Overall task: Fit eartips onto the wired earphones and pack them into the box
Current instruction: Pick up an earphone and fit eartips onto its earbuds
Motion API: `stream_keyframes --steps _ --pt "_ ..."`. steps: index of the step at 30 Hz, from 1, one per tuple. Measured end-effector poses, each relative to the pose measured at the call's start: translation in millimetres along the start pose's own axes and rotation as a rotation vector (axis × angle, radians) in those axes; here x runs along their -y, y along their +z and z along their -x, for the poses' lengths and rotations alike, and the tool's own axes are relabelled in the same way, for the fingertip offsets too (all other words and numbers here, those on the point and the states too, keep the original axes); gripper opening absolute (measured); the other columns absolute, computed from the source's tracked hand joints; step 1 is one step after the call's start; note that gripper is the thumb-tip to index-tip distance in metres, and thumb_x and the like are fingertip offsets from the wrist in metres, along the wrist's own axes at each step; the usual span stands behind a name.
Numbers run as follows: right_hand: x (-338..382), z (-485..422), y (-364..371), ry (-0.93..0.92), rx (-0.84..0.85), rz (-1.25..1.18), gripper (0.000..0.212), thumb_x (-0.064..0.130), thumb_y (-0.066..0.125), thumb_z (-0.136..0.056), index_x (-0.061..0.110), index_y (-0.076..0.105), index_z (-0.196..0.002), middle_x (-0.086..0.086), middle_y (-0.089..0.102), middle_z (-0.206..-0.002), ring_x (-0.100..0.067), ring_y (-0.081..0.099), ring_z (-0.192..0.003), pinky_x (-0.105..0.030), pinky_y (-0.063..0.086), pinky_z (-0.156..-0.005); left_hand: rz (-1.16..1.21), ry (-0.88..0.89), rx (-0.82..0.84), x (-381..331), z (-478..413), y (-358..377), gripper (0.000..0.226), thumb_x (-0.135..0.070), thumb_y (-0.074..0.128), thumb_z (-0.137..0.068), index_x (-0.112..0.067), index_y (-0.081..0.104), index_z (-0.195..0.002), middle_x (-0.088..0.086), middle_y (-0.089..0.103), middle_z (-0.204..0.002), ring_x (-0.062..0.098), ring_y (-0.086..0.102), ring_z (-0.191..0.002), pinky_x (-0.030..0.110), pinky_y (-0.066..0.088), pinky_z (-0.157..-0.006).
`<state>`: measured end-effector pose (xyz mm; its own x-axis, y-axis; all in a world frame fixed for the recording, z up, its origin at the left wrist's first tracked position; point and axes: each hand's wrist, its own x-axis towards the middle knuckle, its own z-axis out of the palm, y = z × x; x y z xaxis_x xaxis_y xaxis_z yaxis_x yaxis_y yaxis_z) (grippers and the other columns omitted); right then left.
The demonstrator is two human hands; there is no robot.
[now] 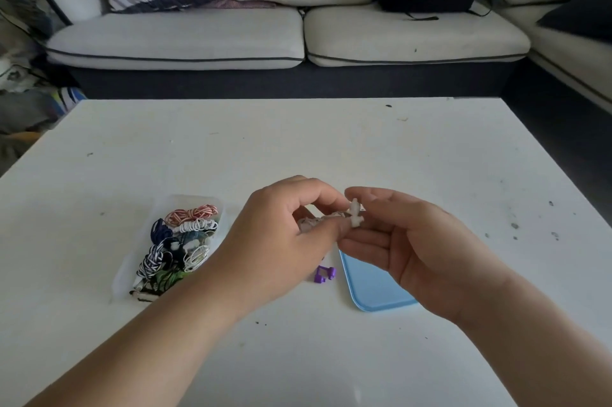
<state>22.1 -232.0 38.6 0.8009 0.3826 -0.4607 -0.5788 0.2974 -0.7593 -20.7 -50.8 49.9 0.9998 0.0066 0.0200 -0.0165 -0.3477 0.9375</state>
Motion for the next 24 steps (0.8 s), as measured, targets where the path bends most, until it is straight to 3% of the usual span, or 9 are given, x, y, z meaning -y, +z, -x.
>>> stream_keyframes --steps 4,9,13,16,18,20,24 --pt "3 1 -2 0.021 0.075 0.046 0.026 0.004 0.056 -0.099 -0.005 0.068 -0.12 -0.025 0.074 -0.113 -0.033 0.075 -0.104 -0.032 0.064 -0.079 -0.057 0.07 -0.026 5 -3 -1 0.008 -0.023 0.077 -0.092 -0.031 0.076 -0.09 -0.018 0.066 -0.071 0.027 0.057 -0.057 0.021 0.048 -0.051" --pt "-4 -1 -3 0.012 0.04 0.038 0.029 0.008 0.059 -0.099 -0.009 0.065 -0.121 -0.031 0.07 -0.117 -0.031 0.075 -0.098 -0.032 0.064 -0.078 -0.226 0.274 0.031 18 -6 -2 0.013 -0.017 0.076 -0.092 -0.025 0.081 -0.101 -0.007 0.067 -0.093 0.02 0.062 -0.062 0.029 0.05 -0.06" --pt "-6 -1 -2 0.032 0.026 0.058 0.029 0.013 0.063 -0.096 -0.009 0.069 -0.114 -0.026 0.074 -0.109 -0.029 0.076 -0.091 -0.033 0.064 -0.076 -0.194 0.211 0.035 19 -3 -2 0.023 -0.013 0.084 -0.085 -0.026 0.082 -0.103 -0.006 0.067 -0.094 0.016 0.07 -0.073 0.013 0.051 -0.059" --pt "-7 0 0 0.043 0.015 0.039 0.027 0.016 0.068 -0.084 -0.003 0.073 -0.103 -0.024 0.076 -0.103 -0.028 0.077 -0.088 -0.034 0.064 -0.077 -0.271 0.293 -0.043 21 -4 2 0.022 -0.01 0.085 -0.084 -0.023 0.083 -0.102 -0.006 0.068 -0.09 0.007 0.064 -0.071 0.007 0.044 -0.057" --pt "-7 -1 -1 0.044 0.03 0.021 0.02 0.01 0.063 -0.092 -0.001 0.072 -0.106 -0.025 0.075 -0.107 -0.029 0.076 -0.093 -0.034 0.064 -0.078 -0.252 0.31 -0.068 22 -5 4 0.015 -0.012 0.083 -0.086 -0.021 0.083 -0.098 -0.006 0.068 -0.089 0.004 0.06 -0.068 0.007 0.039 -0.06" --pt "-6 -2 -3 0.041 0.05 0.049 0.02 0.008 0.057 -0.099 -0.002 0.07 -0.11 -0.024 0.075 -0.111 -0.029 0.076 -0.099 -0.034 0.063 -0.082 -0.19 0.277 -0.064 21 -4 4 0.01 -0.014 0.081 -0.088 -0.021 0.083 -0.095 -0.007 0.069 -0.093 0.006 0.062 -0.071 0.011 0.045 -0.06" --pt "-6 -2 -4 0.022 0.058 0.097 0.033 0.015 0.067 -0.091 -0.006 0.069 -0.117 -0.024 0.074 -0.113 -0.03 0.075 -0.104 -0.036 0.062 -0.088 -0.091 0.204 -0.108 17 -6 4 0.01 -0.018 0.076 -0.093 -0.023 0.083 -0.098 -0.01 0.072 -0.097 0.001 0.064 -0.071 0.013 0.047 -0.066"
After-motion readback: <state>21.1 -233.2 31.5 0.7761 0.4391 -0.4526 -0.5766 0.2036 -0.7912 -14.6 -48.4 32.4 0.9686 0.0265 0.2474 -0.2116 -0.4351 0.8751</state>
